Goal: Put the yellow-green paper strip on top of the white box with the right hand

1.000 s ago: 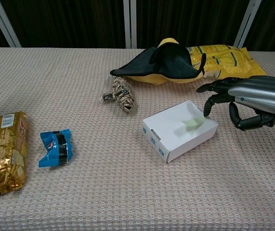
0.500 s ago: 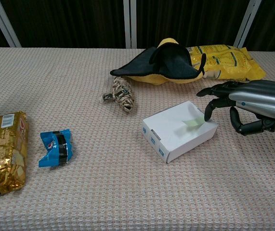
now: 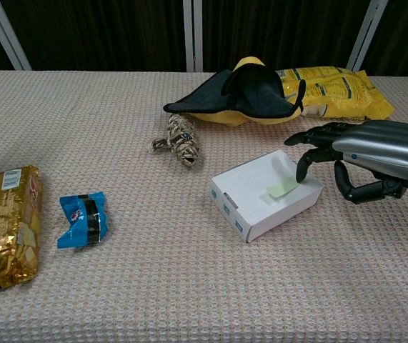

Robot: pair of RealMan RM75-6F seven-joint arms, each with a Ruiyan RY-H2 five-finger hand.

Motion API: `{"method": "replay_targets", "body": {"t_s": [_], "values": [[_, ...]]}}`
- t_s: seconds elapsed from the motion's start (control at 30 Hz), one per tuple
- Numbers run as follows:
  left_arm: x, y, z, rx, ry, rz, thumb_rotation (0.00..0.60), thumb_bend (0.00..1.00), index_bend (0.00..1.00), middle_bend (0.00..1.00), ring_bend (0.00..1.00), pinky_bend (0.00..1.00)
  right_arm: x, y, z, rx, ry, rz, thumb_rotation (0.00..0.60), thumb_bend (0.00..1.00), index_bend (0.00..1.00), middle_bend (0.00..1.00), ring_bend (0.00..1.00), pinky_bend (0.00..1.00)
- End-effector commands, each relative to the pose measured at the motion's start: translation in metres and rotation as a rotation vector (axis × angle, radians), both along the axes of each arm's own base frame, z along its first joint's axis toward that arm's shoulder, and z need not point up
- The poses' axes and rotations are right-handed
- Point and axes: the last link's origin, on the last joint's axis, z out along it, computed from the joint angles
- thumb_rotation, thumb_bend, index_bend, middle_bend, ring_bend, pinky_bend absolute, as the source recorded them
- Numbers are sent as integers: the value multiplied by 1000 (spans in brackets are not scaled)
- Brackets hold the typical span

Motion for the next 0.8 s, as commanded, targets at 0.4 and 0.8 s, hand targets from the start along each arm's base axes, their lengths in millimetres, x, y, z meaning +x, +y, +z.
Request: {"method": "replay_targets", "body": {"t_s": [0.4, 0.8], "values": [[0, 0, 0, -3, -1, -1, 600, 15, 205, 147, 118, 123, 4, 0, 3, -5, -15, 9, 364, 1000, 318, 0, 0, 0], [0, 0, 1, -1, 2, -1, 600, 15, 205, 147, 118, 123, 5, 0, 6, -23, -36, 8, 364, 1000, 319, 0, 0, 0]]}}
